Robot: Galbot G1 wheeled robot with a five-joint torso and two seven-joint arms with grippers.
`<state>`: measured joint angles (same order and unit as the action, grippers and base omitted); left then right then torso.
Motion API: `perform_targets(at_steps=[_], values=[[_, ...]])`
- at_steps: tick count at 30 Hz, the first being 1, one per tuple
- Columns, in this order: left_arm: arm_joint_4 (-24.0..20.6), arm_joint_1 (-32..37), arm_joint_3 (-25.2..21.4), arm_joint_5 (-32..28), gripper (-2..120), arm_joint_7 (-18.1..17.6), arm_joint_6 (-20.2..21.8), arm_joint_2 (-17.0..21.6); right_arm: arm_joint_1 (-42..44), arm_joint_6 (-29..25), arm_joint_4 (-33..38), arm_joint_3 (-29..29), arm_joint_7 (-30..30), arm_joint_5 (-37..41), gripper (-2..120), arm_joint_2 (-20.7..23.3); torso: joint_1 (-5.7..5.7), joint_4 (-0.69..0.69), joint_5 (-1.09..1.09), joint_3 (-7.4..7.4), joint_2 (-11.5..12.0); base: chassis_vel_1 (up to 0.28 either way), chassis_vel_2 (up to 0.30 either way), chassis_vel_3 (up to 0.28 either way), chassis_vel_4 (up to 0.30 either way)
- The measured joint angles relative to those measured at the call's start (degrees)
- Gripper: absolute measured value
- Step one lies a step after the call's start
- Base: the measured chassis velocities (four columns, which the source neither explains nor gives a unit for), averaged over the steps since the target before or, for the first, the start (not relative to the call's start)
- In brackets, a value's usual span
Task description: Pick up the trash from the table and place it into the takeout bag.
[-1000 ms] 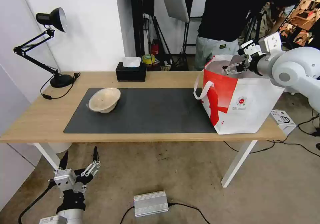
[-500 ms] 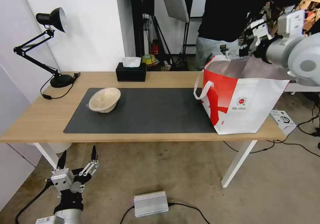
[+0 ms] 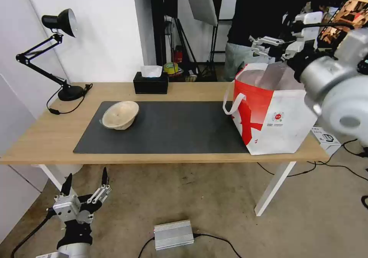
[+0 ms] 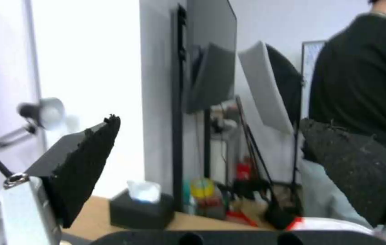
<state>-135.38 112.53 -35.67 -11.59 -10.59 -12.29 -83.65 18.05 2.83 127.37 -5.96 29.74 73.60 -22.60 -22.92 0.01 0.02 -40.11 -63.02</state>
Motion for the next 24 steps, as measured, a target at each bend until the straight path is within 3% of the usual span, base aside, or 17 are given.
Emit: perform_targets(at_steps=[1,5,9,12,24], values=[[0.00,0.00,0.00,0.00,100,0.00,0.00,0.00,0.00,0.00,0.00,0.00,0.00,0.00,100,0.00,0.00,0.00,0.00,0.00,0.00,0.000,0.000,0.000,0.000],[-0.34,0.22,0.07,0.30,100,0.03,-0.06,-0.89,13.72,-3.54,5.17,7.03,0.50,-6.29,100,-0.49,0.01,-0.04,-0.01,0.01,0.00,0.000,0.000,0.000,0.000],[-0.42,0.58,-0.31,0.55,100,0.04,-0.42,-1.77,16.29,-6.10,5.86,5.64,1.47,-9.88,100,-2.15,0.01,-0.04,-0.03,0.01,-0.01,0.000,0.000,0.000,0.000],[-0.45,0.54,-0.83,0.66,100,0.04,-0.53,-2.96,18.14,-9.79,5.72,1.71,2.85,-15.39,100,-6.15,0.00,0.01,-0.03,0.00,0.00,0.000,0.000,0.000,0.000],[0.26,-0.02,-1.09,0.81,100,0.10,-0.54,-3.81,27.87,-11.93,5.46,0.08,4.04,-25.01,100,-11.17,0.00,-0.01,-0.03,0.00,0.00,0.000,0.000,0.000,0.000]])
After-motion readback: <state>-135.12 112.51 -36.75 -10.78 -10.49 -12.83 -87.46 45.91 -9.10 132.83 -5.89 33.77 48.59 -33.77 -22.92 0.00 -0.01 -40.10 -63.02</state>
